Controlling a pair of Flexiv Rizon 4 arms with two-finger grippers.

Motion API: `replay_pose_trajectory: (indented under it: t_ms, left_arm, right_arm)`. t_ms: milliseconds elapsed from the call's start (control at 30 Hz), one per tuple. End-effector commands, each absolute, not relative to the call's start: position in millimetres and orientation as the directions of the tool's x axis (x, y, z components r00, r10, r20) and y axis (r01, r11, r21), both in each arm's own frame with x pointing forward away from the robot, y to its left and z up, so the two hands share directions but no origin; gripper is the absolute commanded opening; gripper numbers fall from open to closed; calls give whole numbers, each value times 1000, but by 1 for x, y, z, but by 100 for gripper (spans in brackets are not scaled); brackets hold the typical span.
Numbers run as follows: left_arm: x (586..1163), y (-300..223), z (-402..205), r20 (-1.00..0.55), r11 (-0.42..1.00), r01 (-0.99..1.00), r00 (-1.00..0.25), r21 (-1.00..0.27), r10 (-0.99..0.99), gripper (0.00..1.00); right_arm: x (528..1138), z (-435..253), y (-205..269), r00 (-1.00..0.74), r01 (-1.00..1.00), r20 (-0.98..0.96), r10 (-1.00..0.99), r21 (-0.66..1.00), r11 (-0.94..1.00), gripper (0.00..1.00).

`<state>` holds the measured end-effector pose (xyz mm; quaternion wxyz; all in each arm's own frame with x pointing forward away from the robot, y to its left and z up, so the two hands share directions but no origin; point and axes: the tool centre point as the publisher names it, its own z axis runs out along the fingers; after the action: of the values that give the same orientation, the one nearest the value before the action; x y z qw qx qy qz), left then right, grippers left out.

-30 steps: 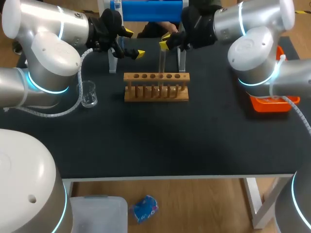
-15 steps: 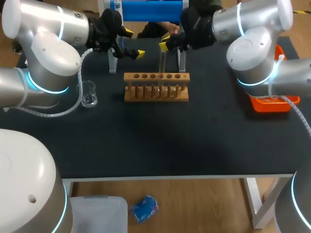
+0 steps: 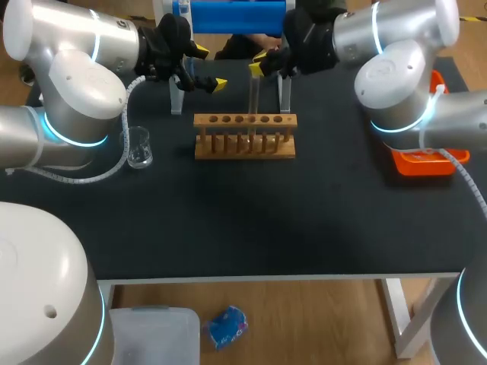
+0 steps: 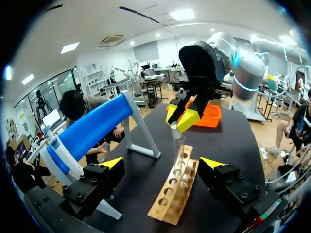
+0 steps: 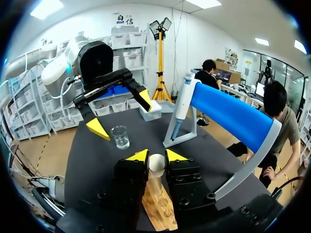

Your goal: Invert the test tube, pick up the pipette, mount the tip to pipette, aspirate from beaker and dispense into the tube, eject the tip, return the pipette, and cap with the stopper.

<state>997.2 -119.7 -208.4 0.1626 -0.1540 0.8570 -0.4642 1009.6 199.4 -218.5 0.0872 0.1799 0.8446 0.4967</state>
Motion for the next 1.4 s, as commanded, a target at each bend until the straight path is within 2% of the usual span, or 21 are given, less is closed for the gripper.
replay_pose_trajectory:
  t_ms: [33,1400]
  left_arm:
    - [998,-120,-208,-133,524,-116,-901,-844,-413,100]
    - [998,-120,-208,-133,524,-116,-901,-844,-413,100]
  right_arm:
    - [1011,-221,199,-921,218,34,389,871,440,0]
    - [998,-221,197,-921,219,40,387,876,430,0]
